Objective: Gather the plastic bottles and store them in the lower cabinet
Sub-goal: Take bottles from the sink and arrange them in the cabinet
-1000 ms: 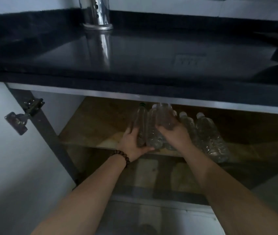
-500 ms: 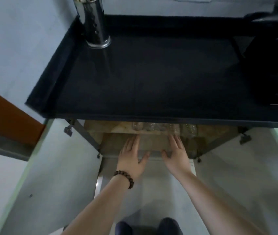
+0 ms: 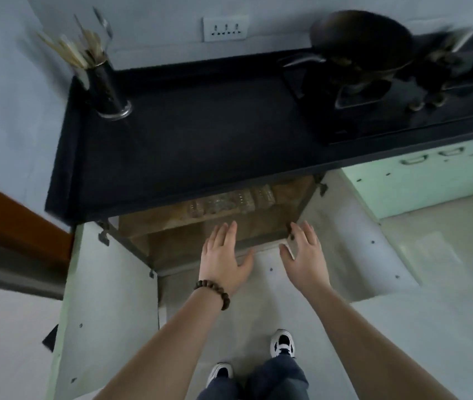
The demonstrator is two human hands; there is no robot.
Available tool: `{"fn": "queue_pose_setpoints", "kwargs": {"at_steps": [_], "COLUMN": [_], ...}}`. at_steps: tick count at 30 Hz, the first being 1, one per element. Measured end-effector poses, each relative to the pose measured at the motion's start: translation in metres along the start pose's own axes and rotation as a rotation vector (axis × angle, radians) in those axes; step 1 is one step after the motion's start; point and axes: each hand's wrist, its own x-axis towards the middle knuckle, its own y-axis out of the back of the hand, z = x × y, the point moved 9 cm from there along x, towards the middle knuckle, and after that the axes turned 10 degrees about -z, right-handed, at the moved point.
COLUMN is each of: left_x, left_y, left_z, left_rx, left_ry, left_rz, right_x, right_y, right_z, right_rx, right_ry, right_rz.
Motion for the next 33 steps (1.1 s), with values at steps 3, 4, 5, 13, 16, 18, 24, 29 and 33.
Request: {"fn": "queue_pose_setpoints", "kwargs": {"at_steps": [3, 4, 5, 13, 16, 18, 24, 29, 33], "left_x": [-0.002, -0.002, -0.002, -0.026, -0.041, -0.049, -0.054, -0.041, -0.032], "left_y": [-0.023, -0.032, -0.043, -0.125, -0.154, -0.172, -0.229, -0.283, -0.323], "left_z": [0.037, 0.05, 0.065, 0.201, 0.251, 0.283, 0.385, 0.487, 0.57], "left_rx": [0.009, 0.02, 0.033, 0.111, 0.147, 0.161, 0.213, 0.209, 0.207], "left_ry": [-0.1, -0.14, -0.18, -0.506, -0.612, -0.669, -0.778, -0.814, -0.811], "left_rz": [-0.079, -0.118, -0.16, -0.385, -0.429, -0.449, -0.471, -0.458, -0.469], "right_x": [-0.032, -0.044, -0.057, -0.176, -0.218, -0.24, -0.275, -0.28, -0.285], "right_y": [0.025, 0.033, 0.041, 0.094, 0.112, 0.124, 0.18, 0.253, 0.322], "right_z": [0.035, 0.047, 0.06, 0.169, 0.203, 0.224, 0.299, 0.383, 0.446], "right_rx": [0.013, 0.023, 0.036, 0.22, 0.264, 0.299, 0.323, 0.329, 0.324], "right_ry": [-0.116, -0.16, -0.206, -0.549, -0.644, -0.693, -0.788, -0.808, -0.799], "right_rz": [0.096, 0.127, 0.158, 0.436, 0.546, 0.615, 0.723, 0.766, 0.782]}}
